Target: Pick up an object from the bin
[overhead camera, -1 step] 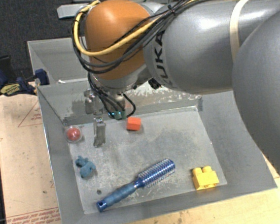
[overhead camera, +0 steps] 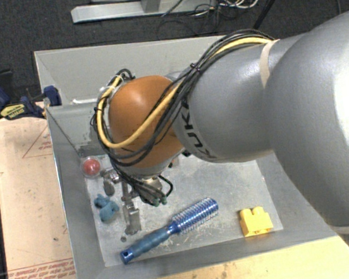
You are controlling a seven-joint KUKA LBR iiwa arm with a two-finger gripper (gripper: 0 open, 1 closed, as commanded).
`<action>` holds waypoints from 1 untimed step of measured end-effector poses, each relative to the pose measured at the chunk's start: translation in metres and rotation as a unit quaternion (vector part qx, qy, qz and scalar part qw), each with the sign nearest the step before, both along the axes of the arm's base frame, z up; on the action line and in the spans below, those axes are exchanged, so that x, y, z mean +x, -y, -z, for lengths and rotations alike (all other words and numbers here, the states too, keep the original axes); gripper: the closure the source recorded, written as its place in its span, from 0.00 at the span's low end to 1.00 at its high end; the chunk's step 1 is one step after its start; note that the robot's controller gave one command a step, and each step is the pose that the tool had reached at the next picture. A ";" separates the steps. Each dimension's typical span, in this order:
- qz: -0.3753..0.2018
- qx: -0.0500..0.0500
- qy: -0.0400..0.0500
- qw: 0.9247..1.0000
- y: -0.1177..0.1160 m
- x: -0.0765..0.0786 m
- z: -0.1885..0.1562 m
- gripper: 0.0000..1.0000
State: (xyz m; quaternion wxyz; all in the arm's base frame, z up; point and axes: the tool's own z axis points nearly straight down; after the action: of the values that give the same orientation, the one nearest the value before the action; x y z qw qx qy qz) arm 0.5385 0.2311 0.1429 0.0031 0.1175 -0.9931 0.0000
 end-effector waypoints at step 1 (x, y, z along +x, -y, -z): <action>0.004 0.000 0.003 1.000 0.033 -0.059 0.051 0.00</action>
Offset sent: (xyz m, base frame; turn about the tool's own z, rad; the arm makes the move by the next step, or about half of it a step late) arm -0.0578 -0.0322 -0.0490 0.0062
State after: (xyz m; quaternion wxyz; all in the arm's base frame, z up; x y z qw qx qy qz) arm 0.4798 0.1980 0.0918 -0.0001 0.1136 -0.9935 -0.0001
